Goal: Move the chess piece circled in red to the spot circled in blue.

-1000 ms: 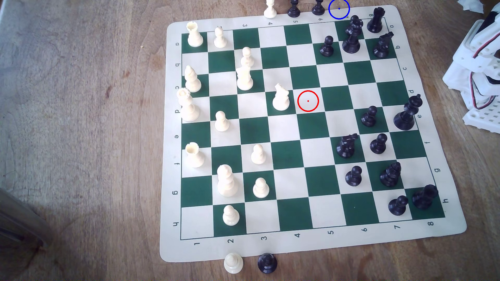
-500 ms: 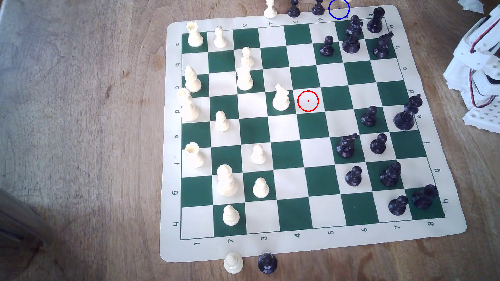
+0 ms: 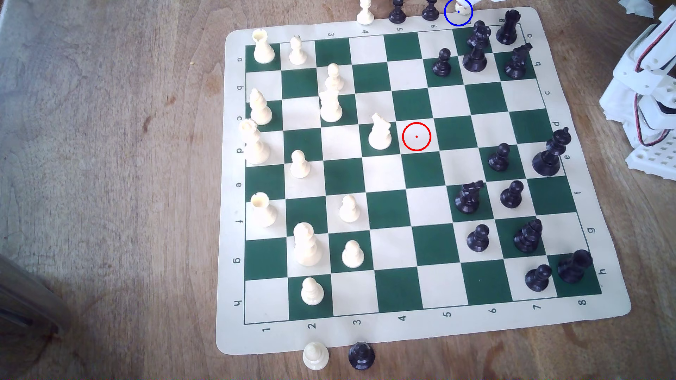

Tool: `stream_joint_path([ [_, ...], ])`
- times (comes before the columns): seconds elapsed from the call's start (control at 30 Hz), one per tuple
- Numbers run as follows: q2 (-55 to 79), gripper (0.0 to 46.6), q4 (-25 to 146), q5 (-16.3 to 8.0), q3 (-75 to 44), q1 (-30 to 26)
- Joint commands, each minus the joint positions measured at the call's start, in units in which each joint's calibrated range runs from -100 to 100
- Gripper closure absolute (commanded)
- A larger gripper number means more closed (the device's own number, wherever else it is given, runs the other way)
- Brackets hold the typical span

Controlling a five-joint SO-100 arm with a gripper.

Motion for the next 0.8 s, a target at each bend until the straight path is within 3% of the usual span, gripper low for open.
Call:
stream_joint_path([
  [0.0,-1.48,46.3,0.79,-0.2,-0.44,-0.34],
  [0.2,-2.24,46.3,1.12,-0.29,0.29,-0.57],
  [0.27,-2.33,43.7,1.12,-0.39,0.38,-0.65],
  [0.4,-2.41,31.1,-0.68,-1.61,1.19,-0.65],
  [0.43,-2.41,30.0,-2.07,-1.61,1.83,-0.42],
  [0.77,-3.77,26.8,-3.79,-1.32,1.65,0.99],
])
